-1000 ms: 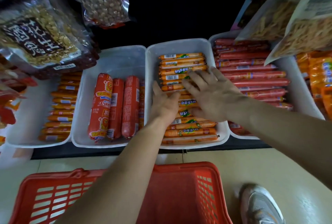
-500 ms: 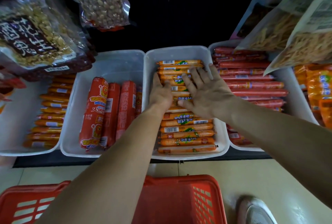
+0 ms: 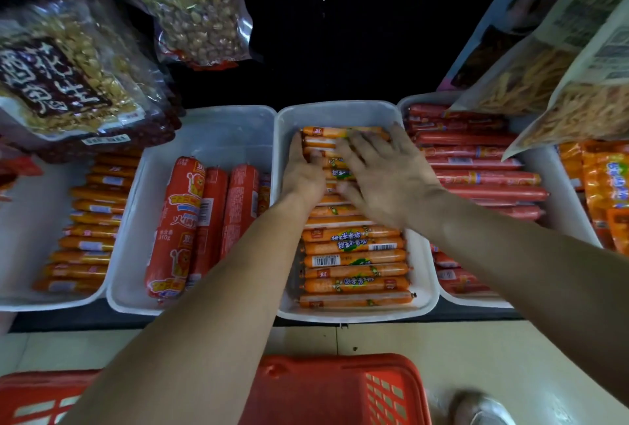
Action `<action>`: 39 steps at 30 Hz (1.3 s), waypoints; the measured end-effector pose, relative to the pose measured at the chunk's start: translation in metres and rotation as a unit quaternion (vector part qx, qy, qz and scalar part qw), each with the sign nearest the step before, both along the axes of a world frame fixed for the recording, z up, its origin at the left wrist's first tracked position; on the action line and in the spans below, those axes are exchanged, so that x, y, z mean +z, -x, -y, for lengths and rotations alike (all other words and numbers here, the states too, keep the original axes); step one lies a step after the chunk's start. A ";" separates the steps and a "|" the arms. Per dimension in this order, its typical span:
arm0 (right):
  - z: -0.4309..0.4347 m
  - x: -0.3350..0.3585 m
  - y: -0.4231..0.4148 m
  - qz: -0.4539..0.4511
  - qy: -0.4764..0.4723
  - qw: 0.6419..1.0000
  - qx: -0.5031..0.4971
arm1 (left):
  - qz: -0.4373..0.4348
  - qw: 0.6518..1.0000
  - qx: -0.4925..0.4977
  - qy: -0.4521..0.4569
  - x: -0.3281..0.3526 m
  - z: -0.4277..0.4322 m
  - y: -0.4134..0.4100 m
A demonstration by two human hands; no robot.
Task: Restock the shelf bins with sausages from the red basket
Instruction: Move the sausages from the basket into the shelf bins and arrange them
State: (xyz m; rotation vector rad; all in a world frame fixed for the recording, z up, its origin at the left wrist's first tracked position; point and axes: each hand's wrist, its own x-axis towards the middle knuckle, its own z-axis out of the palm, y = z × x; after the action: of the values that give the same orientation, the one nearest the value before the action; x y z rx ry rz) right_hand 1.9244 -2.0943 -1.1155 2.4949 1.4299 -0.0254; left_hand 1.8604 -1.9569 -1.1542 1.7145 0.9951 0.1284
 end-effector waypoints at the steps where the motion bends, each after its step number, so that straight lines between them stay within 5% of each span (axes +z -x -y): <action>1: 0.004 -0.004 0.004 -0.006 0.031 0.999 0.000 | 0.005 1.000 0.010 0.009 -0.001 -0.001 -0.001; 7: -0.013 -0.003 -0.029 0.021 0.058 0.998 -0.004 | -0.010 0.994 0.087 0.067 0.001 0.005 0.002; 27: 0.007 -0.005 -0.003 -0.007 0.055 0.998 -0.041 | -0.059 0.998 -0.032 0.022 0.004 0.043 0.053; 32: 0.017 0.007 0.026 -0.082 -0.045 0.995 -0.016 | -0.093 0.993 -0.067 -0.030 0.028 0.043 0.075; 35: 0.043 0.006 0.057 -0.145 0.062 0.984 0.079 | -0.107 0.983 -0.131 -0.078 0.050 0.048 0.101; 39: 0.046 0.002 0.061 -0.115 0.162 0.975 0.103 | -0.068 0.983 -0.155 -0.070 0.062 0.049 0.115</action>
State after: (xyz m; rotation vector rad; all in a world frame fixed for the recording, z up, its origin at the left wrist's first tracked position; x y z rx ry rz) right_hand 1.8630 -2.1401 -1.1136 2.1234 1.6176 -0.4828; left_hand 1.7450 -2.0058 -1.0926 2.0075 0.8198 -0.1241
